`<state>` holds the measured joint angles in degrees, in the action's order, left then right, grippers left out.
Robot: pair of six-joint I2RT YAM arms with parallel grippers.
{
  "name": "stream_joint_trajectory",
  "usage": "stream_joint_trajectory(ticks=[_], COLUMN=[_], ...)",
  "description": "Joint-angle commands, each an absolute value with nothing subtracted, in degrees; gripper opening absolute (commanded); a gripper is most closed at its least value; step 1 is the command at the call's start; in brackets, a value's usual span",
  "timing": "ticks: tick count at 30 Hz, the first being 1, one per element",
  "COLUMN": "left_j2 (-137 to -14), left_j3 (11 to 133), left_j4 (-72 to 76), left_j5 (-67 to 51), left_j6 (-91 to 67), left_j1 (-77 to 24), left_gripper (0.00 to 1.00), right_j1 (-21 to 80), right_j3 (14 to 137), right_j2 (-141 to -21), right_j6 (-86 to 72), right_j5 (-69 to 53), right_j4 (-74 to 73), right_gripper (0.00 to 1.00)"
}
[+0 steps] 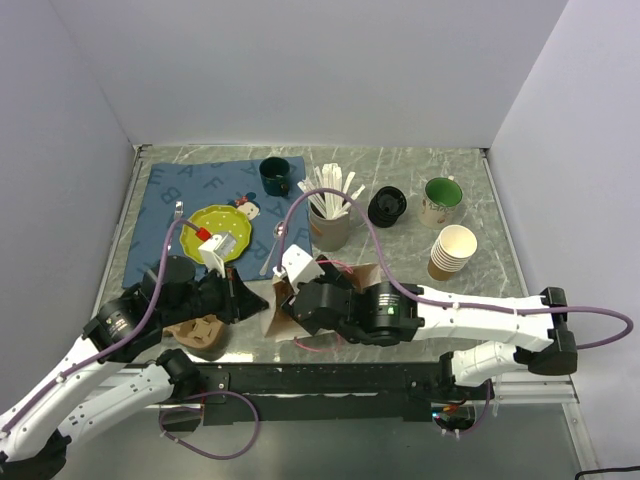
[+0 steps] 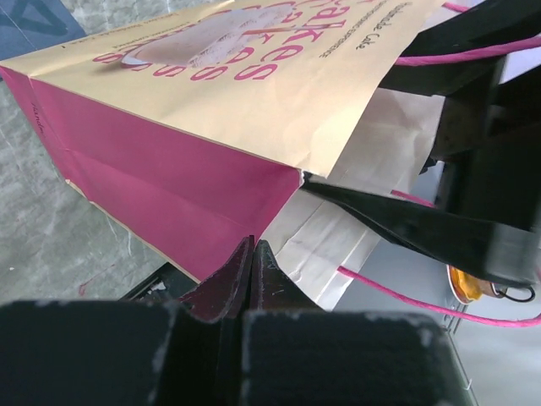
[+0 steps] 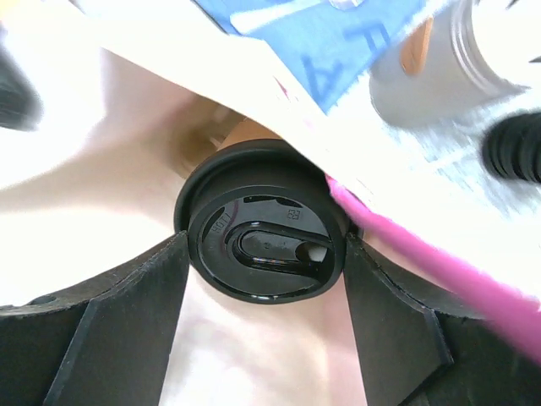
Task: Pack the takeout coffee
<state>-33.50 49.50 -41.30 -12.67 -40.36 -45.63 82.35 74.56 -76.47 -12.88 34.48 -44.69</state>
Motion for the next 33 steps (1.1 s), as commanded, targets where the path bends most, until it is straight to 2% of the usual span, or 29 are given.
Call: stream_joint_trajectory(ticks=[1, 7, 14, 24, 33], left_j2=[-33.22, -33.92, -36.82, -37.97, -36.21], left_j3=[49.3, 50.71, 53.79, 56.6, 53.79], left_j4=[-40.78, -41.48, -42.8, -44.21, -41.93], left_j5=[-13.36, -11.6, -10.28, -8.88, -11.16], left_j6=[-41.31, -41.66, -41.57, -42.01, -37.97], left_j1=[-45.62, -45.62, -45.62, -45.62, -45.62], left_gripper=[0.01, 0.01, 0.01, 0.01, 0.01], right_j1=[81.65, 80.07, 79.72, 79.28, 79.19], right_j3=[74.01, 69.17, 70.23, 68.29, 76.29], right_j2=[-75.23, -76.55, -82.0, -82.88, -79.72], right_j6=[-10.9, -12.57, -14.94, -16.7, -14.43], right_j5=[30.33, 27.6, 32.86, 36.38, 35.34], right_j4=[-34.72, -26.73, -31.46, -33.13, -38.84], right_gripper=[0.57, 0.57, 0.56, 0.56, 0.56])
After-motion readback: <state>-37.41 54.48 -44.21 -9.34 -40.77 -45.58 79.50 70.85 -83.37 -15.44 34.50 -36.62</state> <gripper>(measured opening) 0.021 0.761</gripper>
